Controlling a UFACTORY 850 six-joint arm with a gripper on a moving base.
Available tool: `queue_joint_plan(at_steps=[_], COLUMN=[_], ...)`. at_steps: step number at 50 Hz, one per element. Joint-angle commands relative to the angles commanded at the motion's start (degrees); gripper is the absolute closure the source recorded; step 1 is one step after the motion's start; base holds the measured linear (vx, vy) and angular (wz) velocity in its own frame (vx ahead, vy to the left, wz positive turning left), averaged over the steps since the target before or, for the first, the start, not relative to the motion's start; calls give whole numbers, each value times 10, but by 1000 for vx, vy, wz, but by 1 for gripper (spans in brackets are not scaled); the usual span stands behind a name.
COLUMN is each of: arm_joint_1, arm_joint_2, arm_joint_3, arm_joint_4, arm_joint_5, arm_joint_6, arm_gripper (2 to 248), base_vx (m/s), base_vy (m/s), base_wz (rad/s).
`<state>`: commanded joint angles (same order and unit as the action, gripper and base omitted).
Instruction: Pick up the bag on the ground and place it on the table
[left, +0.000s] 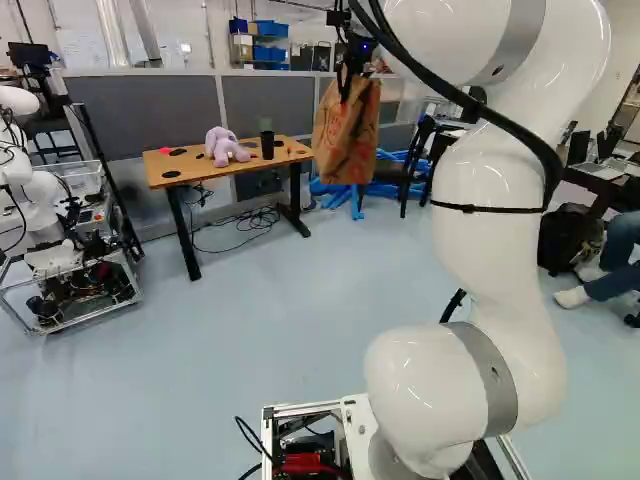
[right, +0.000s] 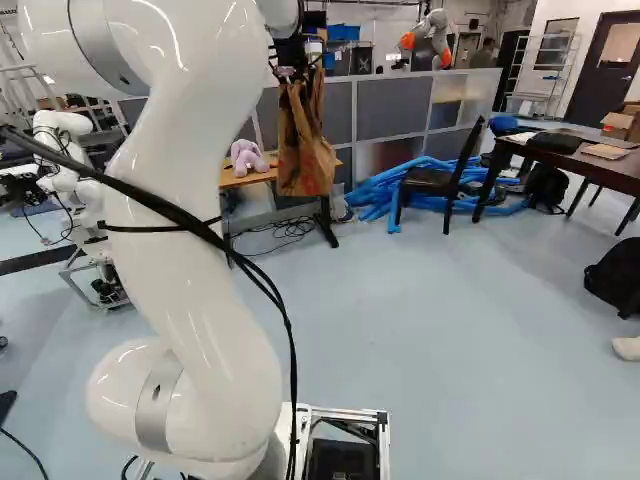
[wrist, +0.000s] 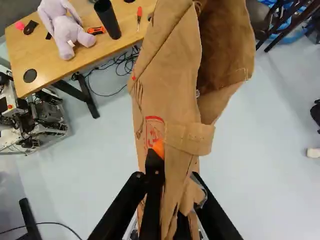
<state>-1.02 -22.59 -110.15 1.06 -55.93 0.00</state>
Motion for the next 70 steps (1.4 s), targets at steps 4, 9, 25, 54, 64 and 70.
queue_joint_plan(at_steps=[4,9,25,54,64,70], arm_joint_1=[0,0,0,0,0,0], arm_joint_2=[-2,-4,-5,-5,-5,-5], arm_joint_3=[-9,-18,-23,-23,-23,-23], arm_joint_4=[0,0,0,0,0,0], arm_joint_5=[-6,-12,-15,-15,-15,-15], arm_joint_6=[0,0,0,0,0,0], arm_gripper=[229,229,229,229,229,229], base_vx=[0,0,0,2,1,0], base_vy=[0,0,0,5,28,35], base_wz=[0,0,0,28,166,192])
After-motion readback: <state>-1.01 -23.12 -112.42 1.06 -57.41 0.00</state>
